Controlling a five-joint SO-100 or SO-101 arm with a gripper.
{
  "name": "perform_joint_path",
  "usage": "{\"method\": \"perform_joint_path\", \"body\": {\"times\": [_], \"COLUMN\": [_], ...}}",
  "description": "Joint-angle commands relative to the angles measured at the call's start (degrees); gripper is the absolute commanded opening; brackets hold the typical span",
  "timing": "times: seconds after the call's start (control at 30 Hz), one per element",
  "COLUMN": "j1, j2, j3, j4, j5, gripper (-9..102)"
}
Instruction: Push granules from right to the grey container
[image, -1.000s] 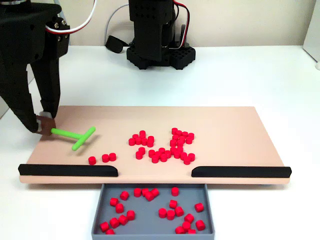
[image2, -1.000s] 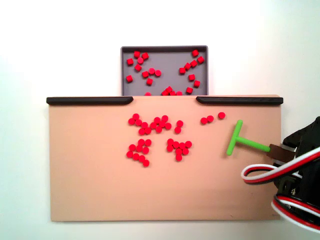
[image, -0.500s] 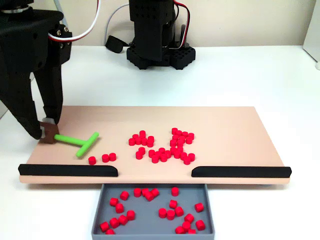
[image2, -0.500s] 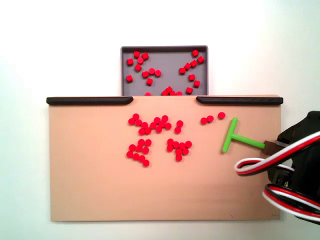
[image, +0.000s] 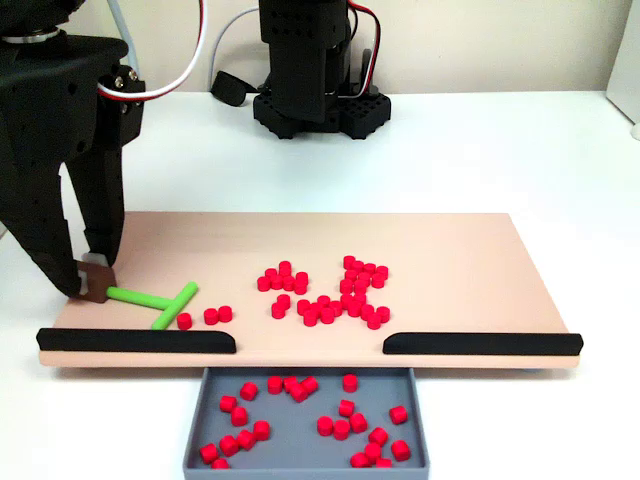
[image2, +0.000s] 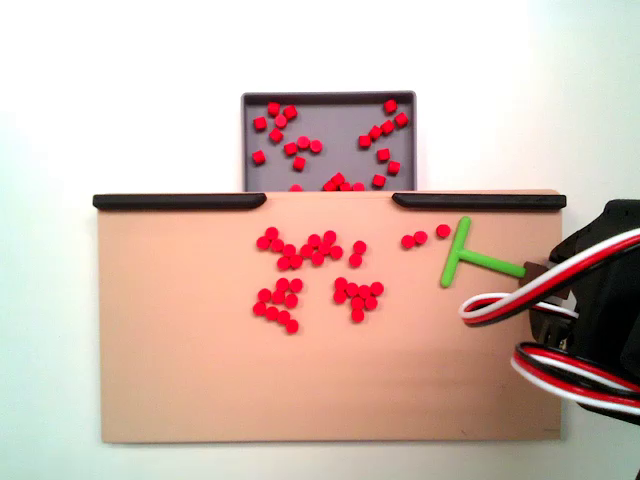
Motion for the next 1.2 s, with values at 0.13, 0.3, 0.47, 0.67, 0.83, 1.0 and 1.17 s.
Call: {"method": "perform_joint_path", "body": {"times": [0.13, 0.3, 0.47, 0.67, 0.83, 1.0, 1.17], "j1": [-1.05, -1.67, -2.02, -2.37, -2.81, -3.08, -3.34], "j2": [0.35, 0.35, 0.44, 0.44, 0.62, 0.79, 1.05], "j3": [-1.93, -1.93, -1.93, -1.93, -1.85, -1.85, -1.58], "j4": [0.09, 0.09, 0.09, 0.09, 0.53, 0.70, 0.70], "j5": [-29.36, -28.56, -28.30, -27.86, -27.16, -26.54, -26.10], "gripper": [0, 0, 0, 0, 0, 0, 0]}}
